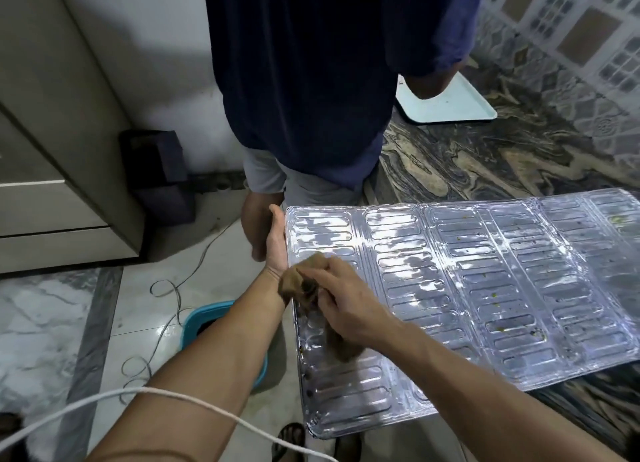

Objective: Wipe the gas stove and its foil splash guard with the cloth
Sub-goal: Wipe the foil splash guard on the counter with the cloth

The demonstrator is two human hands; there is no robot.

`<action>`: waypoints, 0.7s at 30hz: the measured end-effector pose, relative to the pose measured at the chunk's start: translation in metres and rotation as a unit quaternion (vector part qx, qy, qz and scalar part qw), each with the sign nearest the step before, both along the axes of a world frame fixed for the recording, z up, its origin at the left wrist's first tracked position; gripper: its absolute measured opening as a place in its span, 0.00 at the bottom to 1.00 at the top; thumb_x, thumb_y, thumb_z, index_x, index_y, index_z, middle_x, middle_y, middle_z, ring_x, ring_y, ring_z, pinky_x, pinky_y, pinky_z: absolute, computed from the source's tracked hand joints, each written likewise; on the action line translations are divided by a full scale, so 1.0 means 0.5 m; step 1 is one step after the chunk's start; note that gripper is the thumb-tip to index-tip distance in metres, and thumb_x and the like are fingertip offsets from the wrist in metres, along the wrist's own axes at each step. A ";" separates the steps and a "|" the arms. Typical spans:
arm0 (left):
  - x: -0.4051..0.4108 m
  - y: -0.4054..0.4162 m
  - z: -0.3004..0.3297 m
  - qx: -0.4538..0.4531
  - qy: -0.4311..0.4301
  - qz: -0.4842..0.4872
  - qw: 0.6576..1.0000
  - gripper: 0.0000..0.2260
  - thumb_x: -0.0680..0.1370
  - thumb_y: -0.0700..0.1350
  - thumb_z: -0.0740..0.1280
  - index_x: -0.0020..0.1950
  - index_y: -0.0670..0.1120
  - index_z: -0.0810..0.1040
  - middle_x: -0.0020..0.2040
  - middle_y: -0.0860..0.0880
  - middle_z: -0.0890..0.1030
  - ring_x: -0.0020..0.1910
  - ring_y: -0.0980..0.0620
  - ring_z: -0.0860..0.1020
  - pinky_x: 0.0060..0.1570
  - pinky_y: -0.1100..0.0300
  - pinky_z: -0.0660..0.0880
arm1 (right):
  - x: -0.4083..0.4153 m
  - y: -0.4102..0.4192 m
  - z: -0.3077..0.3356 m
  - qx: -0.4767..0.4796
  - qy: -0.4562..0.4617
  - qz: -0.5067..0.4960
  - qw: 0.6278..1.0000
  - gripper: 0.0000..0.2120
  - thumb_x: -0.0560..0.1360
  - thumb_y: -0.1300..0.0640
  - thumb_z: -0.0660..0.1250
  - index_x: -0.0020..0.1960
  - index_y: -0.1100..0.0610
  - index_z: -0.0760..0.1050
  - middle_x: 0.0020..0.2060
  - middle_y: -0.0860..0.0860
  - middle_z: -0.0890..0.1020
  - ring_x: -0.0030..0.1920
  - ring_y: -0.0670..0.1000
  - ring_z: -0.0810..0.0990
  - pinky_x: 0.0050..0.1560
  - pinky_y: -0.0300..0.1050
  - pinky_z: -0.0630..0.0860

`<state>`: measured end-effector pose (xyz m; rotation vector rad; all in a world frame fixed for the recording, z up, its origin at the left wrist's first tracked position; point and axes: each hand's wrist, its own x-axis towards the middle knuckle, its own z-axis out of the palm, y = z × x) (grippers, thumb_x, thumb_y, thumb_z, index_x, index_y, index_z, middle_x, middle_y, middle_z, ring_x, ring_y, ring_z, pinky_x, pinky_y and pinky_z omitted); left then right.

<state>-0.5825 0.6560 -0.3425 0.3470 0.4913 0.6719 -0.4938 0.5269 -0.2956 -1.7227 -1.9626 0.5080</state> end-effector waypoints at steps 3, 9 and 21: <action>0.004 -0.005 -0.002 -0.009 0.017 0.011 1.000 0.43 0.73 0.73 0.52 0.70 0.39 0.71 0.68 0.33 0.73 0.66 0.33 0.72 0.69 0.36 0.64 | 0.018 -0.029 0.023 0.005 0.044 0.035 0.998 0.22 0.67 0.72 0.58 0.57 0.62 0.79 0.48 0.49 0.78 0.54 0.43 0.74 0.56 0.38 0.72; -0.003 -0.027 0.039 0.019 0.001 -0.026 0.999 0.34 0.73 0.67 0.54 0.51 0.40 0.85 0.52 0.37 0.83 0.51 0.40 0.83 0.54 0.45 0.79 | 0.039 0.114 0.068 0.052 0.063 -0.168 0.982 0.19 0.71 0.73 0.58 0.57 0.61 0.79 0.43 0.46 0.75 0.48 0.35 0.71 0.54 0.22 0.64; -0.015 -0.006 0.052 -0.002 0.075 0.006 0.997 0.37 0.76 0.67 0.57 0.70 0.38 0.71 0.68 0.33 0.72 0.64 0.35 0.74 0.66 0.38 0.68 | -0.017 -0.013 0.015 -0.024 -0.050 -0.009 0.998 0.25 0.71 0.58 0.49 0.64 0.55 0.74 0.57 0.55 0.75 0.54 0.58 0.72 0.55 0.52 0.72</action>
